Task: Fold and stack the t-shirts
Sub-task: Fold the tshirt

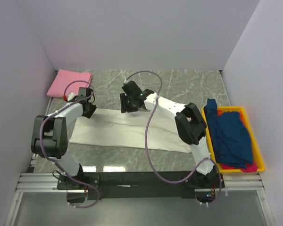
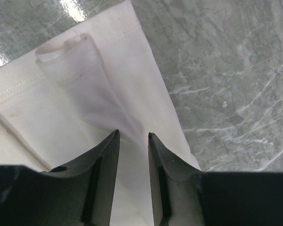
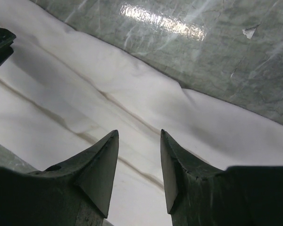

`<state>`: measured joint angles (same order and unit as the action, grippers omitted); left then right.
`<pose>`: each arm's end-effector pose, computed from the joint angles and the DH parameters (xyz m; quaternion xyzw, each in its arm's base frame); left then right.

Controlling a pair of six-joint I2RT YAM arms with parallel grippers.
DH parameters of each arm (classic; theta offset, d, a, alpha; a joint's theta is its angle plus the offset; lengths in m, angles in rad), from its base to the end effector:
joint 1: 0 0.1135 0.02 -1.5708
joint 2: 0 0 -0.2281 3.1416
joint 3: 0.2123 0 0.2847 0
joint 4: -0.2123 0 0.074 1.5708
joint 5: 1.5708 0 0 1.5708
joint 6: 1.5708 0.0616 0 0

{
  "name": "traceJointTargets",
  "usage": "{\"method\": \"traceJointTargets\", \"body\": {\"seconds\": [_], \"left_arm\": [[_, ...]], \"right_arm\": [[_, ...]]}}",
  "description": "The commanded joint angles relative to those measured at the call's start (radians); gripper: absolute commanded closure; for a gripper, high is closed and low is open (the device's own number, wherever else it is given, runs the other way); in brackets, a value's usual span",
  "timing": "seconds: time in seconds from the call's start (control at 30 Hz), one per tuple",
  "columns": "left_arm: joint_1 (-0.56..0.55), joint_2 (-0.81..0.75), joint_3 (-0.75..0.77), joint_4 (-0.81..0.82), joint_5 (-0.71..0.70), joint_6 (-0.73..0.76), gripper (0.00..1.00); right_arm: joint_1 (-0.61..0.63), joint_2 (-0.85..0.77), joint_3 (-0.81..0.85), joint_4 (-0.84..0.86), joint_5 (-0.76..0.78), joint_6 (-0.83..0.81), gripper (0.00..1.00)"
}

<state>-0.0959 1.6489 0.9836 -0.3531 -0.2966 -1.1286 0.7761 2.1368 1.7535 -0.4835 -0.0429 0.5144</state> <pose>0.3636 -0.0169 0.1032 -0.5048 0.8076 -0.0387 0.3024 0.3625 0.3596 0.1543 -0.1298 0.9295 0.2234 0.2633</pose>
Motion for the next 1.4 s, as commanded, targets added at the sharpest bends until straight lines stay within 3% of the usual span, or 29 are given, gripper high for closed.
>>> {"method": "traceJointTargets", "body": {"seconds": [0.0, 0.5, 1.13, 1.27, 1.37], "left_arm": [[-0.005, -0.031, -0.016, 0.028, -0.006, -0.013, 0.64], [-0.005, -0.069, -0.040, 0.025, -0.019, -0.003, 0.76], [-0.004, -0.070, -0.043, 0.032, -0.009, -0.007, 0.78], [-0.002, -0.077, -0.040, 0.029, -0.012, -0.005, 0.78], [-0.001, -0.083, -0.039, 0.029, -0.012, -0.007, 0.78]], "right_arm": [[0.002, 0.011, -0.012, 0.020, 0.003, -0.022, 0.52], [0.002, 0.014, 0.000, 0.043, -0.012, -0.053, 0.50], [0.005, 0.104, 0.001, 0.120, -0.130, -0.073, 0.50], [0.012, 0.091, -0.018, 0.131, -0.132, -0.070, 0.54], [0.020, 0.074, -0.037, 0.140, -0.133, -0.059, 0.67]]}}
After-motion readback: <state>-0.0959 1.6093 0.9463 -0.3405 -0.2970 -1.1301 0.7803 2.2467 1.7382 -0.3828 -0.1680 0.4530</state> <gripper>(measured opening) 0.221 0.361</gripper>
